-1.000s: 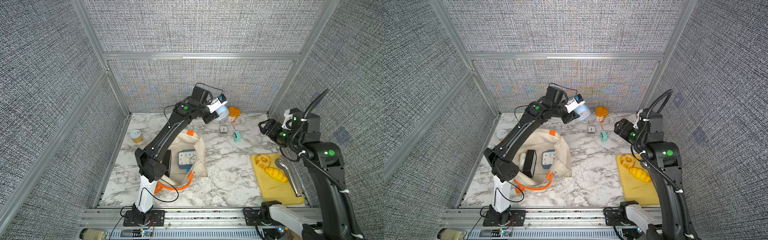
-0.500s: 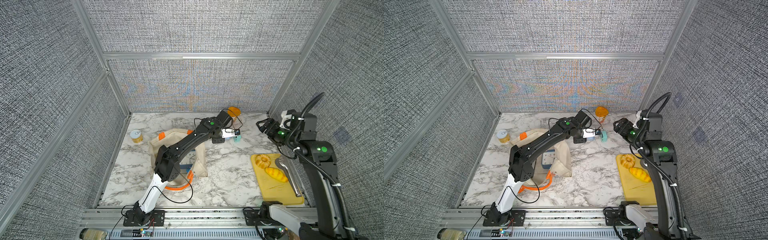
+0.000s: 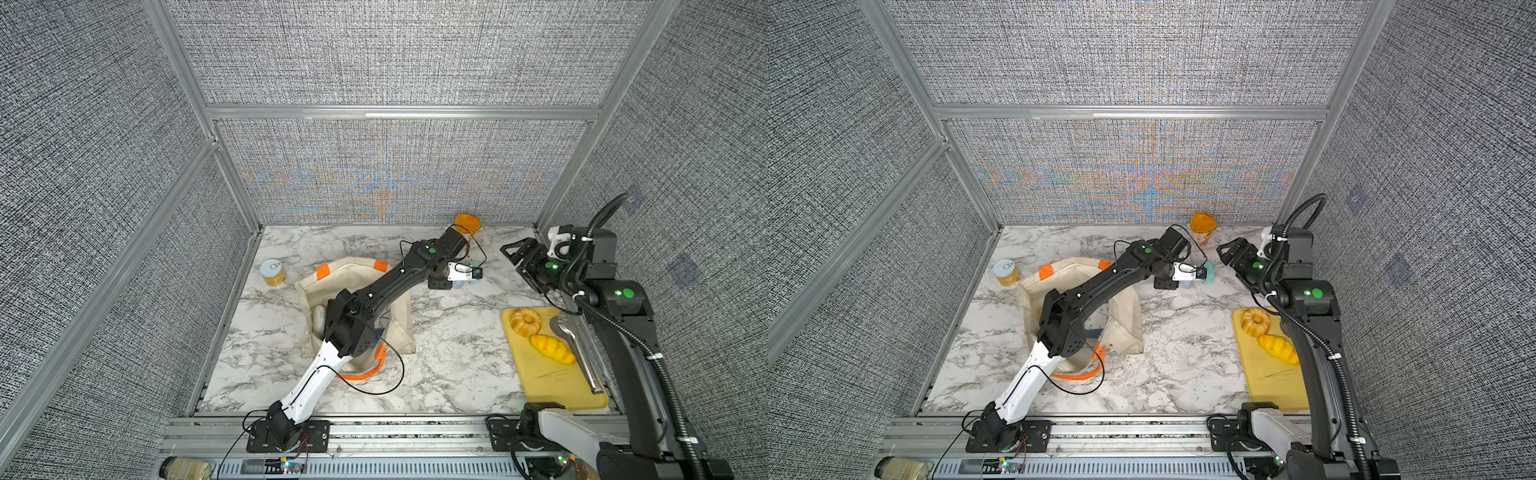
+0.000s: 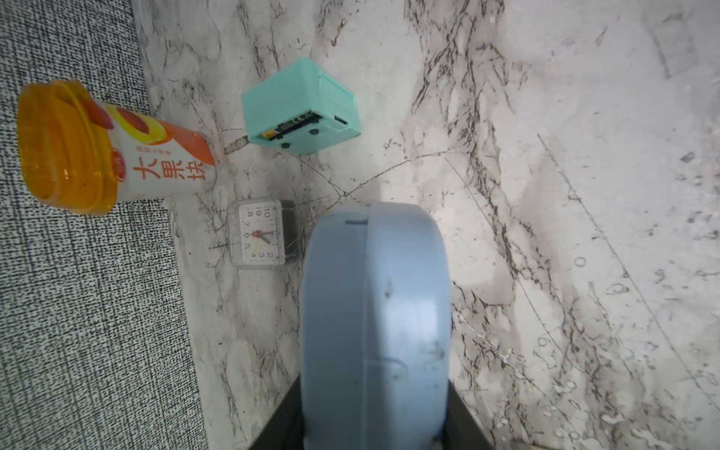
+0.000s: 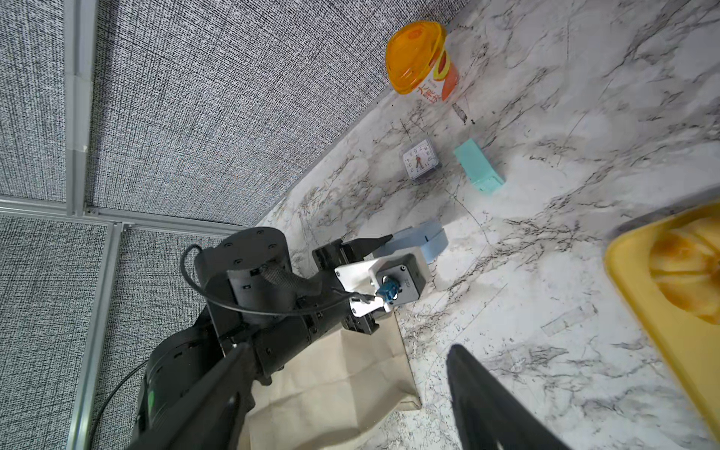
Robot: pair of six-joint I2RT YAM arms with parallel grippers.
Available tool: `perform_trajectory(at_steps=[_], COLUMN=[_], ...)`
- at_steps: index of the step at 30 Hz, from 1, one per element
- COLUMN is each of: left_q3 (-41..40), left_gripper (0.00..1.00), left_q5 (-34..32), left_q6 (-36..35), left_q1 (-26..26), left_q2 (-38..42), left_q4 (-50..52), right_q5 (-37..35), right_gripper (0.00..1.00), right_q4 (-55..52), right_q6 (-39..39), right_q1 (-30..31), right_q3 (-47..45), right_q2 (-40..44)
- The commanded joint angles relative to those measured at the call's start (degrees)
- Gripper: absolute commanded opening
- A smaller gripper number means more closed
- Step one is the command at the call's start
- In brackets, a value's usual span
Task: Take the alarm clock out of the canvas bag
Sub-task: Place the alarm at the center of the board.
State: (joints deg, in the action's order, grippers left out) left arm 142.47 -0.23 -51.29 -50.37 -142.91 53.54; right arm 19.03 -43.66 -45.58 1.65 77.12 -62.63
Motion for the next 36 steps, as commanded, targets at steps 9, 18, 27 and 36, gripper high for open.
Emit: perform_trajectory(at_steps=[9, 18, 27, 36], left_q3=[2.3, 0.6, -0.7, -1.7], left_gripper=[0.35, 0.42, 0.48, 0.59], left_q5=[8.1, 7.1, 7.0, 5.8], left_q6=[1.4, 2.2, 2.9, 3.6], left_q1=[-0.2, -0.4, -0.6, -0.7], left_q2=[-3.2, -3.4, -3.7, -3.8], left_q4=[-1.1, -3.3, -5.1, -7.8], right_q5=[1.7, 1.8, 1.8, 1.9], right_gripper=[0.8, 0.8, 0.8, 0.8], right_q4=[3.1, 3.1, 3.1, 3.0], right_q6=[-1.5, -1.5, -1.4, -1.4], right_q1=[0.1, 0.1, 0.3, 0.3], right_q3=[-3.1, -3.0, -3.0, -2.9], right_q2=[0.0, 0.4, 0.6, 0.8])
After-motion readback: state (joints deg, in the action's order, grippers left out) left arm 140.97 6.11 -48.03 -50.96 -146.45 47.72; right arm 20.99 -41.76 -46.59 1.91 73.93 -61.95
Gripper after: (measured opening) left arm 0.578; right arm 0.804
